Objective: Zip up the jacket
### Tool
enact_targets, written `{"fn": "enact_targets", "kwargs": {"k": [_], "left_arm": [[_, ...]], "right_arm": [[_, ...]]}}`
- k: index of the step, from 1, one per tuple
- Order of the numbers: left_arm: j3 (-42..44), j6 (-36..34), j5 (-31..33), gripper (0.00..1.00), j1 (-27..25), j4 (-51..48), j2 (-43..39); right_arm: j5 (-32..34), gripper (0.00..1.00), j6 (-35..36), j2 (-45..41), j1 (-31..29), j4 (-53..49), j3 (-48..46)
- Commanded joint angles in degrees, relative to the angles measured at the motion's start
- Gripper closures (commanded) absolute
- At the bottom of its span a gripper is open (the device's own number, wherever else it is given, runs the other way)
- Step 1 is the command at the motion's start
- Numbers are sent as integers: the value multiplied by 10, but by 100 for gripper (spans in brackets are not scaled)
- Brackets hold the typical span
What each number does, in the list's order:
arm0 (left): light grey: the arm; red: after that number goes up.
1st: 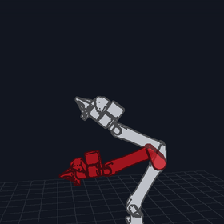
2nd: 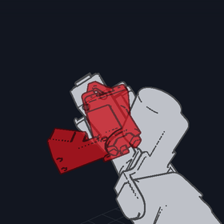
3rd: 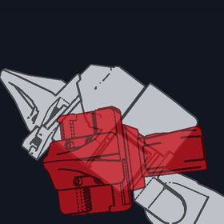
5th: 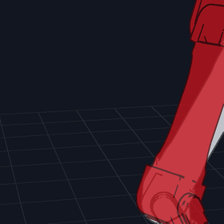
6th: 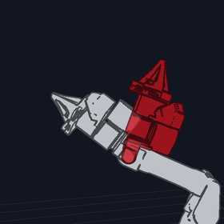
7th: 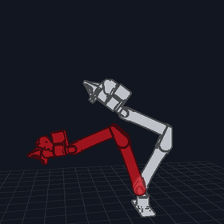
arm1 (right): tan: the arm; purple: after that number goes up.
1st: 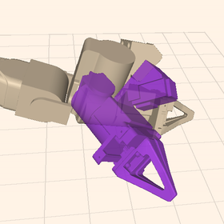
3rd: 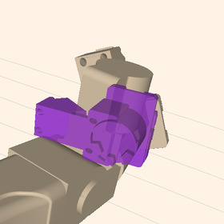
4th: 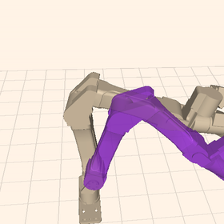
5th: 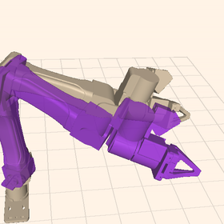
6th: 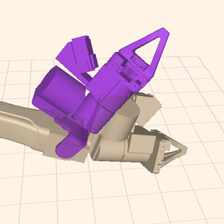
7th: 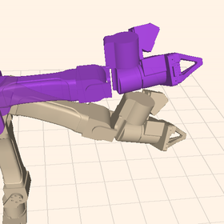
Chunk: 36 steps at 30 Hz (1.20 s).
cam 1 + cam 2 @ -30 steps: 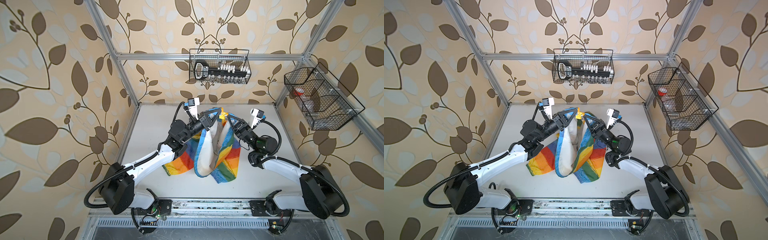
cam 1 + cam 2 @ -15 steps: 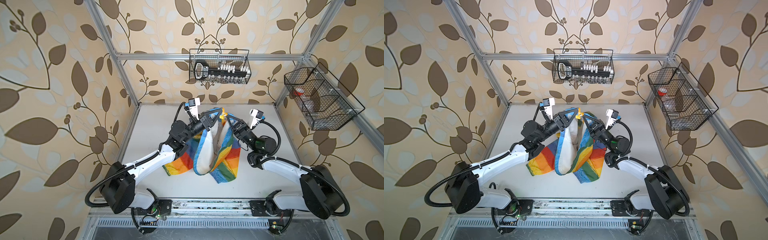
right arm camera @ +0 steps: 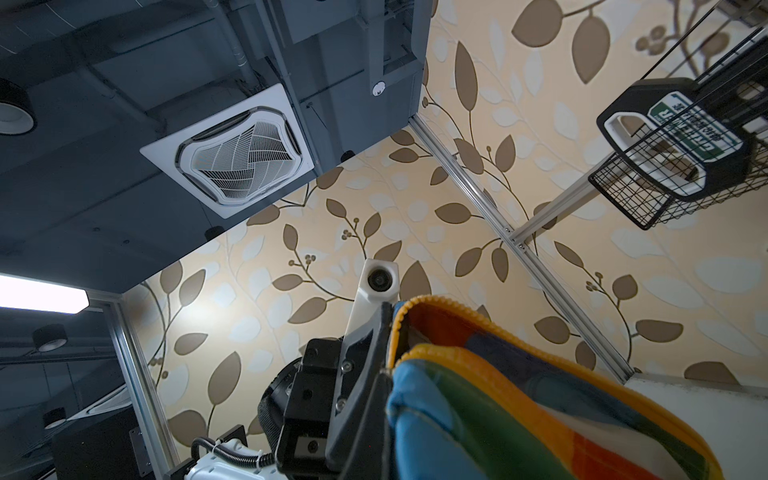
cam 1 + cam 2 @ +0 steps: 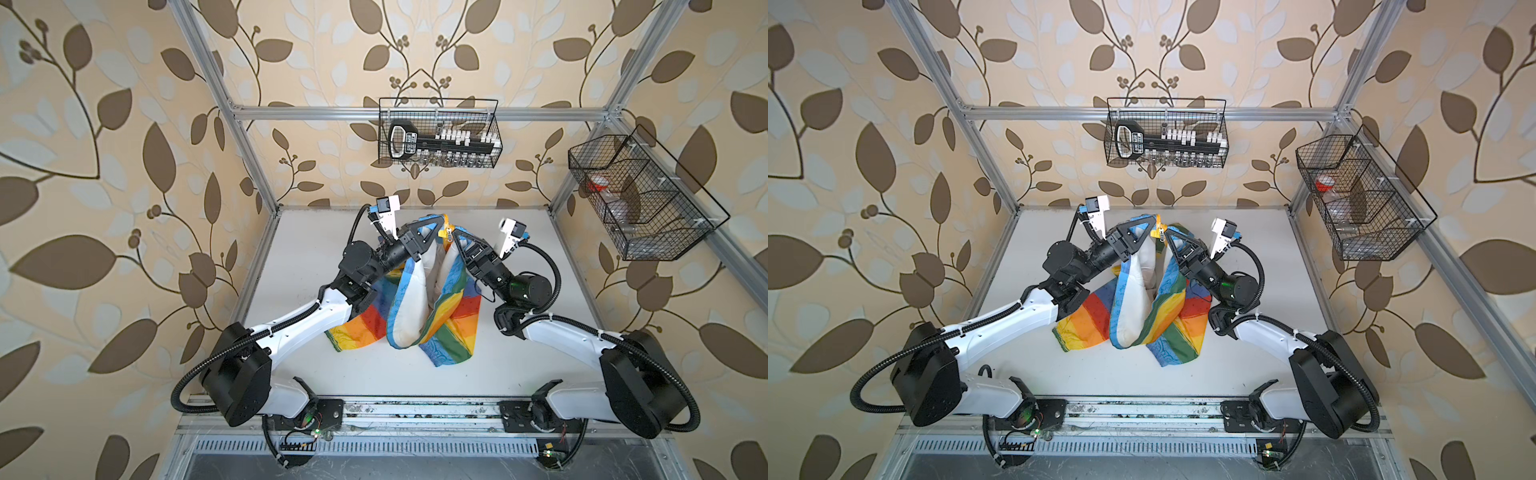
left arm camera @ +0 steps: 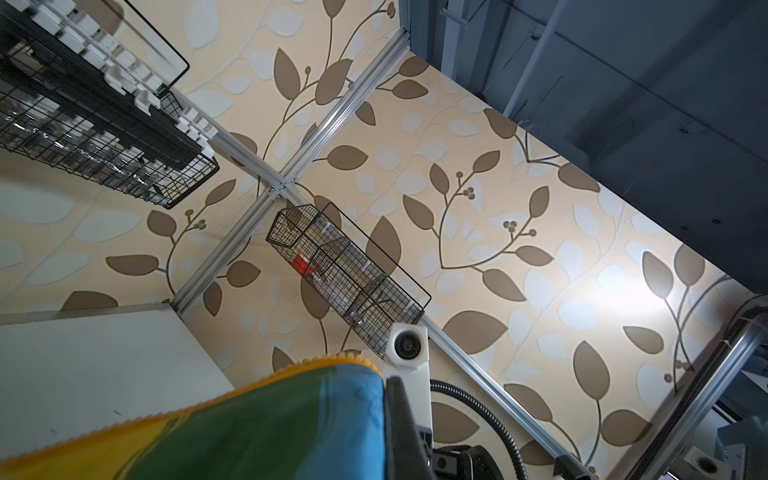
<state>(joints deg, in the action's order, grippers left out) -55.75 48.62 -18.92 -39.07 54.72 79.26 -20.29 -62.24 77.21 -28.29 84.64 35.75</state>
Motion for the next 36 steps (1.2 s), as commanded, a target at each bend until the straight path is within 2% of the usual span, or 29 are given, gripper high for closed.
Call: {"fn": "enact_targets", "kwargs": {"k": [1, 36], "left_arm": [[-4, -3, 18, 100, -4, 53, -19], [7, 2, 17, 100, -4, 61, -25]], "right_arm": [[7, 100, 5, -6, -5, 29, 15], [22, 100, 10, -14, -15, 26, 24]]}}
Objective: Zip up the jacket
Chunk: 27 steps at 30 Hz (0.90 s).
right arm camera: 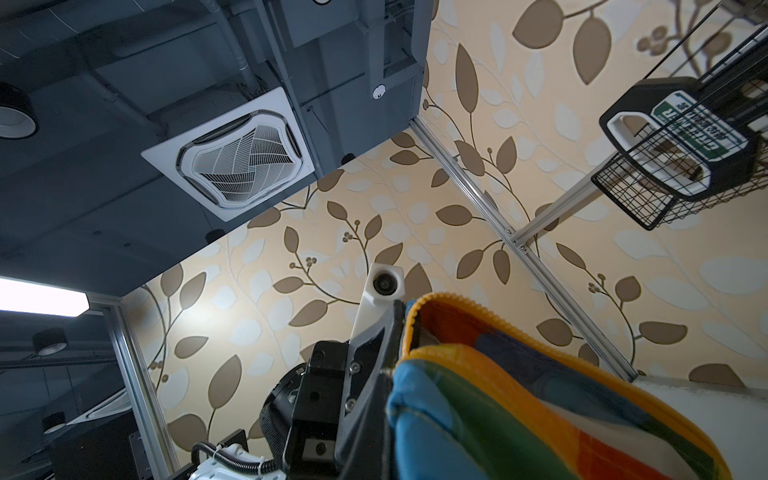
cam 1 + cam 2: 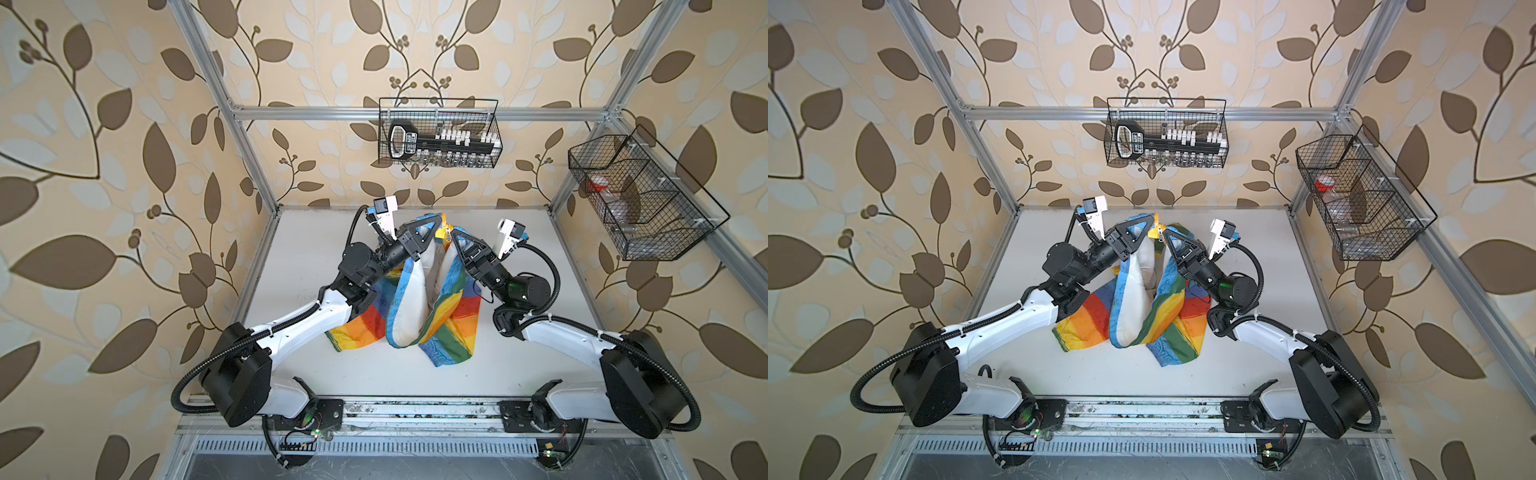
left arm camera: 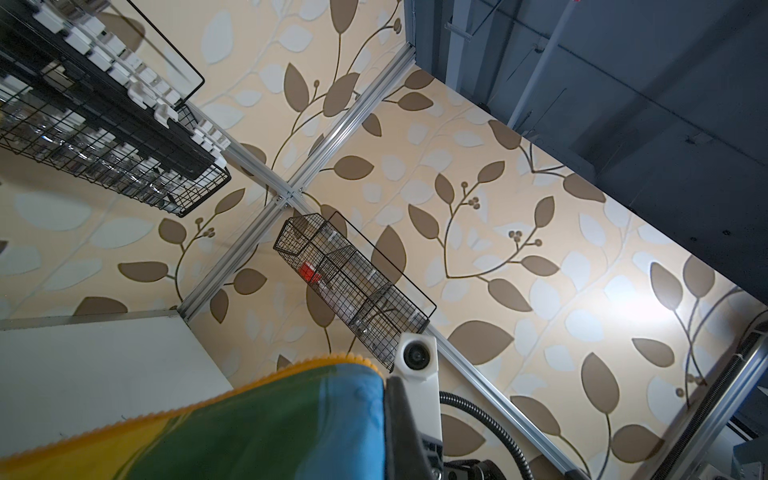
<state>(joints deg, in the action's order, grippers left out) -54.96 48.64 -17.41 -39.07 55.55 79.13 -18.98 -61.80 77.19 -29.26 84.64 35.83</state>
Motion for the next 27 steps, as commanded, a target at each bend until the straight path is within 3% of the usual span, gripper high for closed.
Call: {"fn": "enact_targets", "kwargs": {"k": [1, 27], "left_arm": [[-1, 2, 1, 100, -4, 52, -23], [-8, 27, -4, 100, -4, 82, -2]], "right_arm": [[9, 100, 5, -13, -5, 26, 23], [21, 100, 1, 3, -7, 31, 25]]}}
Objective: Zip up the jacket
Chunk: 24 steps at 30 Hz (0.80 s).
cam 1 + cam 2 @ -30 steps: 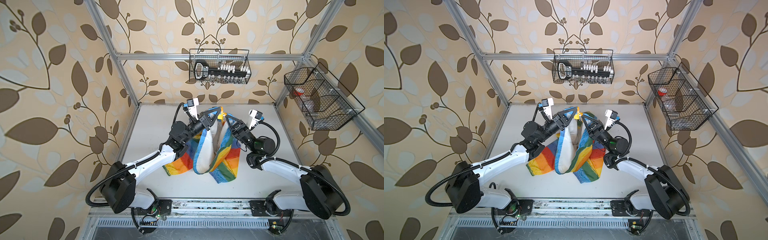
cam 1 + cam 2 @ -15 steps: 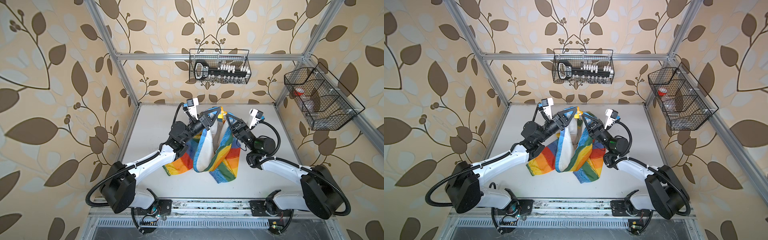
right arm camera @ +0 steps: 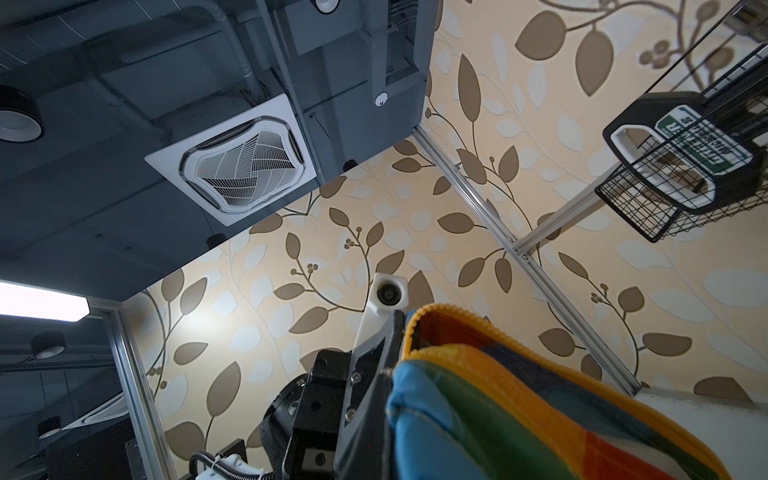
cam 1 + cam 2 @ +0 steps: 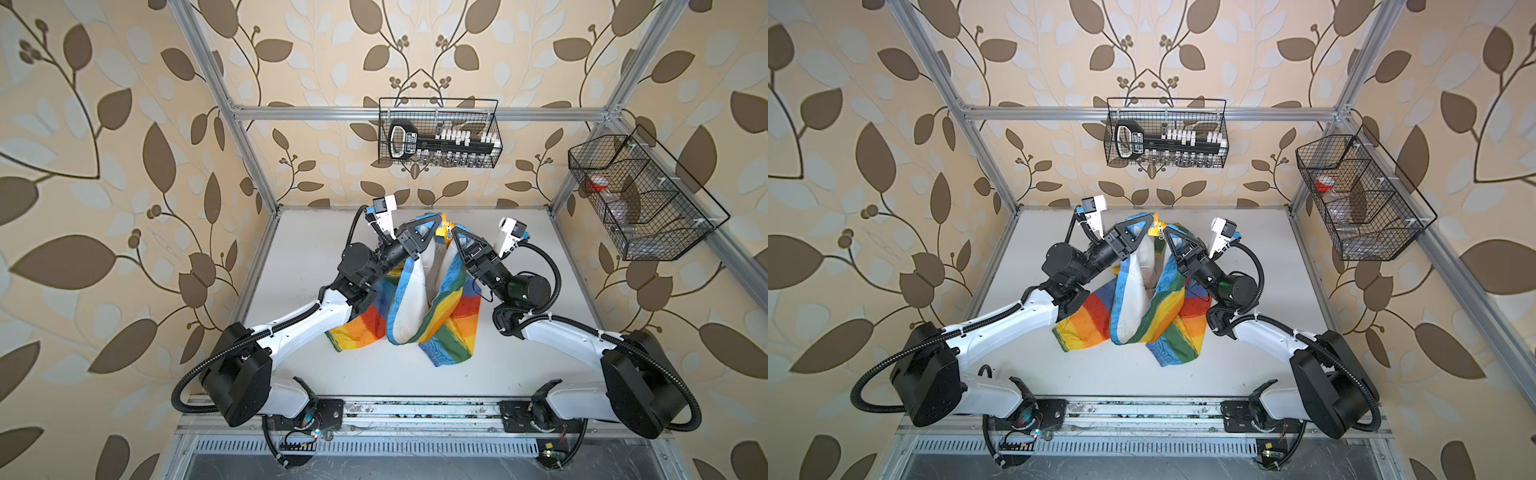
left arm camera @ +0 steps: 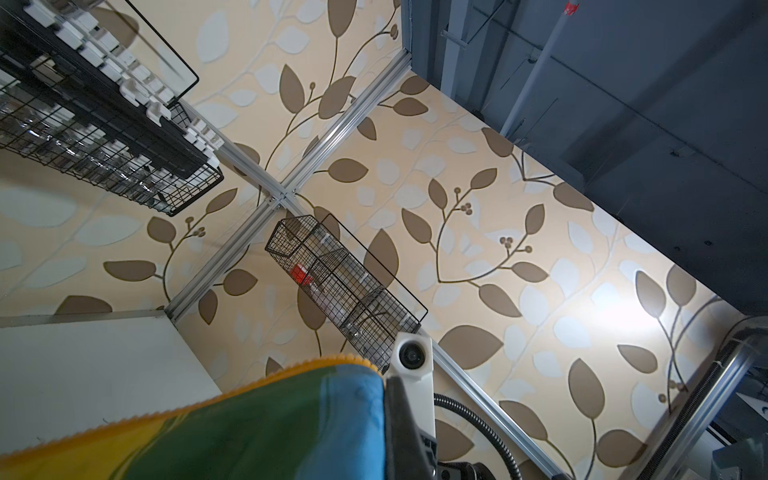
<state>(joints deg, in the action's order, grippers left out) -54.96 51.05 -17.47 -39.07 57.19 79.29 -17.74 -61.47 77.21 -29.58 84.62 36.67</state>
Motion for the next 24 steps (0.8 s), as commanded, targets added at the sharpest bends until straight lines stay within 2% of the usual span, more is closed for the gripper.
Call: {"fn": "enact_targets", "kwargs": {"k": [1, 24], "left_arm": [[-8, 3, -4, 100, -4, 66, -3], [-5, 27, -9, 100, -8, 76, 10]], "right_arm": [[9, 100, -3, 3, -4, 32, 17], [18, 100, 4, 7, -10, 35, 20]]}}
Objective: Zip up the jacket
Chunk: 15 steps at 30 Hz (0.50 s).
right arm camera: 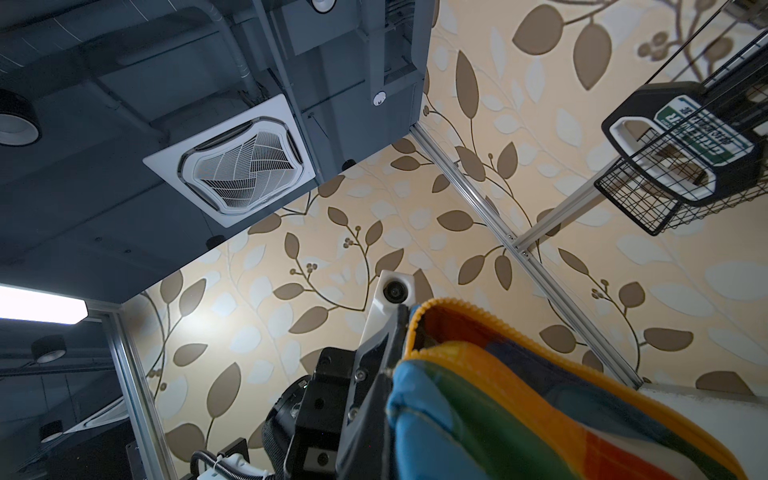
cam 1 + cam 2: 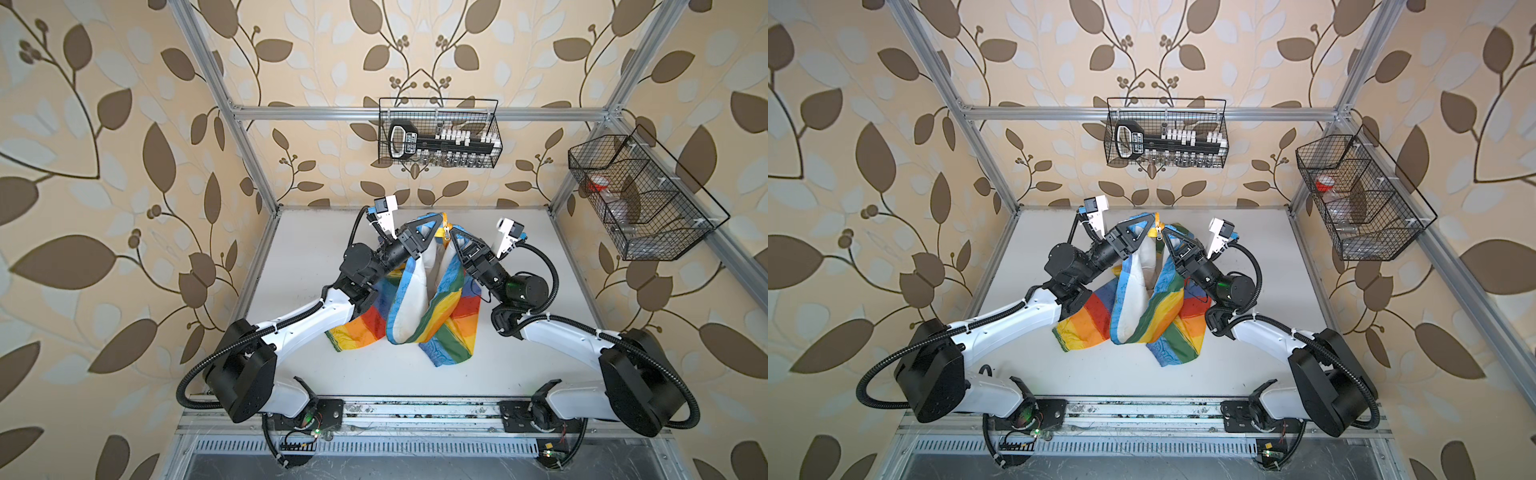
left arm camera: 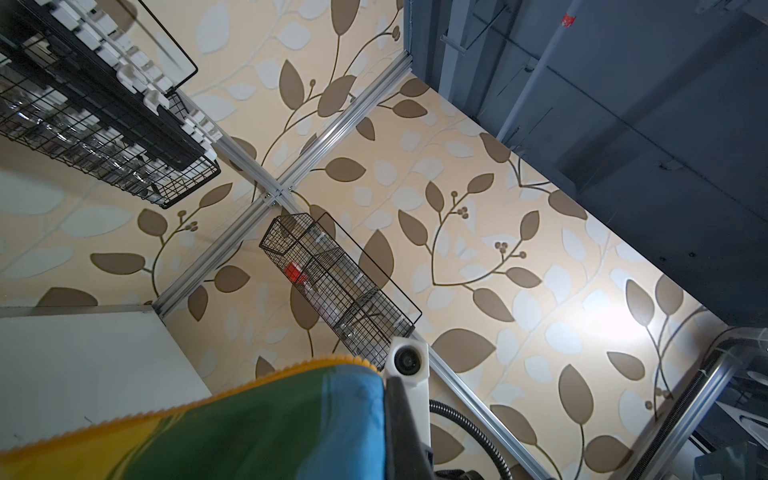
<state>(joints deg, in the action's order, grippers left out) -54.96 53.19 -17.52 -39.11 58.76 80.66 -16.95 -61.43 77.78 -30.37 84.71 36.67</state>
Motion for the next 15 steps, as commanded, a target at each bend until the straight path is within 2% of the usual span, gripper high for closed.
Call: {"fn": "enact_targets", "kwargs": {"k": [1, 15], "left_arm": [[-4, 5, -8, 100, -7, 61, -6], [-3, 13, -11, 100, -7, 65, -7]], "right_arm": [[11, 100, 3, 2, -3, 34, 20], [16, 100, 0, 3, -3, 34, 25]]}}
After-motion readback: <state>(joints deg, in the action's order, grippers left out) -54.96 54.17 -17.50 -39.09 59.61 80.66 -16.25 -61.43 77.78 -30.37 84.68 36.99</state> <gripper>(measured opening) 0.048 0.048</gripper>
